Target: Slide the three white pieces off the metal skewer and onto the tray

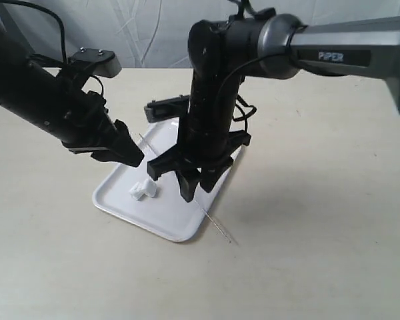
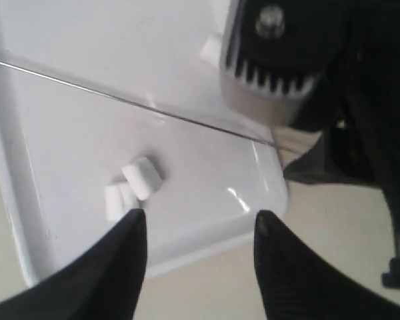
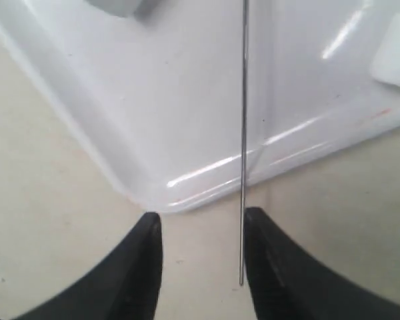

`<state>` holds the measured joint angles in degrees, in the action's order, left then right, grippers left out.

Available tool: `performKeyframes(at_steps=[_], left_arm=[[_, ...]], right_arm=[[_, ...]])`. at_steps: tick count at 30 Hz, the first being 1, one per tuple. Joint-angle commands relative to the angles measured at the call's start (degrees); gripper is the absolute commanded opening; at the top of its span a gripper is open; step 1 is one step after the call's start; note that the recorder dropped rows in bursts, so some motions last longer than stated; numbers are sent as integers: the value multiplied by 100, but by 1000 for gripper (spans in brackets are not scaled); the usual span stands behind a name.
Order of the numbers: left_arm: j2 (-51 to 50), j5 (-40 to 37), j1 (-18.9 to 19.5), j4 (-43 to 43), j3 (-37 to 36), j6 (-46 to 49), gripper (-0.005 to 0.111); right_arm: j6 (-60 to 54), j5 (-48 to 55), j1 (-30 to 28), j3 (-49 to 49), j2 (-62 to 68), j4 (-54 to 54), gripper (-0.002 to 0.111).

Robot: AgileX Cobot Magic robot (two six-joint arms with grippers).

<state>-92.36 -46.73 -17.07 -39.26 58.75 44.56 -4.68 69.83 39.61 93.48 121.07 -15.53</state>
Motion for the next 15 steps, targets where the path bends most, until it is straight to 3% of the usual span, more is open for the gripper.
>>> performKeyframes(at_steps=[1,4,6,11,15], left_arm=[[920,-746,-15,589,-90,-81,48],[2408,-574,-15,549,-427,-81,48],[3607,-246,-15,469,-744,-90,48],[6683,1140,-15,546,-2052,-806,48],[7964,1223,-15,558,-2689,-835,48]], right_arm=[[-180,13,-13,53,-996,216,39],[-180,-5,-13,-248,-2340,268,39],[-180,-891,-13,-937,-3421,382,39],[-179,-4026,-13,-4377,-6717,457,39],[-39,-5208,-13,-6084,-8150,457,39]])
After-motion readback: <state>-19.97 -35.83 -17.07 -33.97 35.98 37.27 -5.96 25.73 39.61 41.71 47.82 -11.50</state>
